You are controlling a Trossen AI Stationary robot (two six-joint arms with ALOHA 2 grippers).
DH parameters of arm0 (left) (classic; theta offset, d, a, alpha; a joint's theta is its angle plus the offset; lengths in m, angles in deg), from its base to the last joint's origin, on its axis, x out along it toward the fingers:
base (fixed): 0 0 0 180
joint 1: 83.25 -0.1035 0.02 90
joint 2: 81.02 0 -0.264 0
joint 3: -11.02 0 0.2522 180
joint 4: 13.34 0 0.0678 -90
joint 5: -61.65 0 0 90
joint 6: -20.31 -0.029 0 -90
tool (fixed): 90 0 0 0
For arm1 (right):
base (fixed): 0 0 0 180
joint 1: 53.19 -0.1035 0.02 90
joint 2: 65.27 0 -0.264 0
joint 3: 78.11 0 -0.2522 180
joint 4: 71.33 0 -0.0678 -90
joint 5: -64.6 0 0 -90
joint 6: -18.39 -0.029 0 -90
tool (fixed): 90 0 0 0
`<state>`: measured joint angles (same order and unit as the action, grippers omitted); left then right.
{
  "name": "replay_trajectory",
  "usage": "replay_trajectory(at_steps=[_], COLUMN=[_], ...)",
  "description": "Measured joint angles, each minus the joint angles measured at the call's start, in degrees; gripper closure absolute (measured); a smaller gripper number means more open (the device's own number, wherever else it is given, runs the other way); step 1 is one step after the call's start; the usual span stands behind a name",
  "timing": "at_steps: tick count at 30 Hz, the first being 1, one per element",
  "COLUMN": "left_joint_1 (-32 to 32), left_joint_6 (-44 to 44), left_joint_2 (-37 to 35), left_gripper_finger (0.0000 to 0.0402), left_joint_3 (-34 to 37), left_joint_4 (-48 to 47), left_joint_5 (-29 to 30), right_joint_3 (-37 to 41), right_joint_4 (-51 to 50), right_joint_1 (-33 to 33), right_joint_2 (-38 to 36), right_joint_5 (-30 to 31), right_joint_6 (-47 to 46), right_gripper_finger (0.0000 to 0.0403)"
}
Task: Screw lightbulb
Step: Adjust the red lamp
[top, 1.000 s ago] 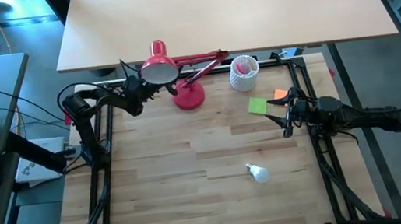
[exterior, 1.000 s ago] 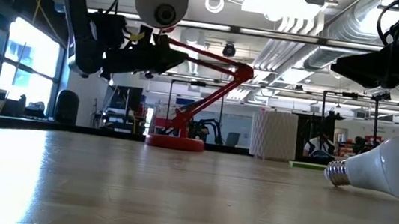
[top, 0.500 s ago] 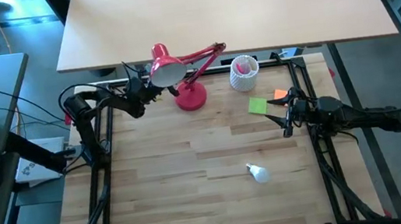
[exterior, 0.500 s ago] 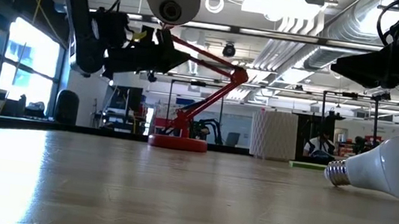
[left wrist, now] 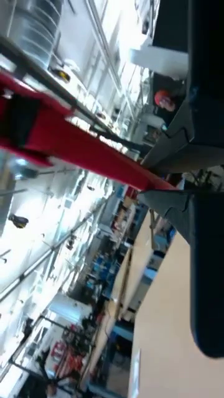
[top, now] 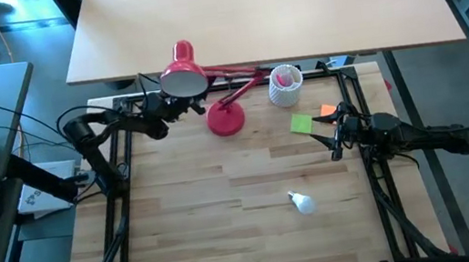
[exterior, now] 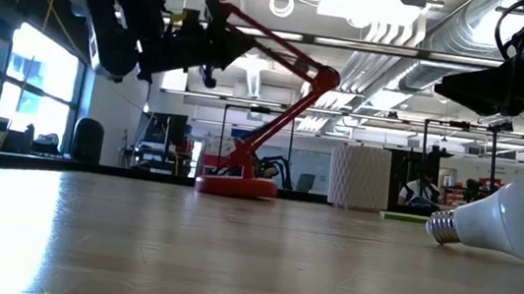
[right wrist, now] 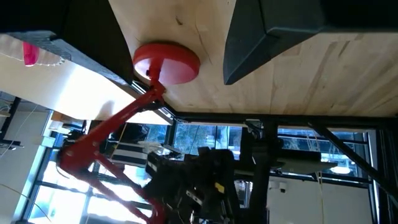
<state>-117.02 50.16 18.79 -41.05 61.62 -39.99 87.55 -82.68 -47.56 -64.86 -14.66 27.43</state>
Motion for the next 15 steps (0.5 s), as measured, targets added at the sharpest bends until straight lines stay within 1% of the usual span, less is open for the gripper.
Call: replay_trajectory(at_steps=[6,10,12,15], left_joint_1=[1.40,1.93,1.86,1.32], left_joint_6=[-2.93,-4.87,-4.87,-4.91], left_joint_2=[-3.44,-4.20,-4.19,-3.96], left_gripper_finger=[0.0387,0.0386,0.0378,0.0354], left_joint_3=[0.00,0.00,0.00,-0.09], left_joint_4=[-6.18,-8.64,-9.02,-9.55], left_joint_5=[0.43,2.72,3.17,3.17], right_joint_3=[0.00,0.00,0.00,0.00], right_joint_4=[0.02,0.02,0.02,0.00], right_joint_1=[0.02,0.00,0.00,0.02], right_joint_2=[0.00,0.00,0.00,0.00], right_joint_5=[0.00,0.00,0.00,0.00], right_joint_6=[0.01,0.00,0.00,0.00], right_gripper_finger=[0.0156,0.0156,0.0156,0.0156])
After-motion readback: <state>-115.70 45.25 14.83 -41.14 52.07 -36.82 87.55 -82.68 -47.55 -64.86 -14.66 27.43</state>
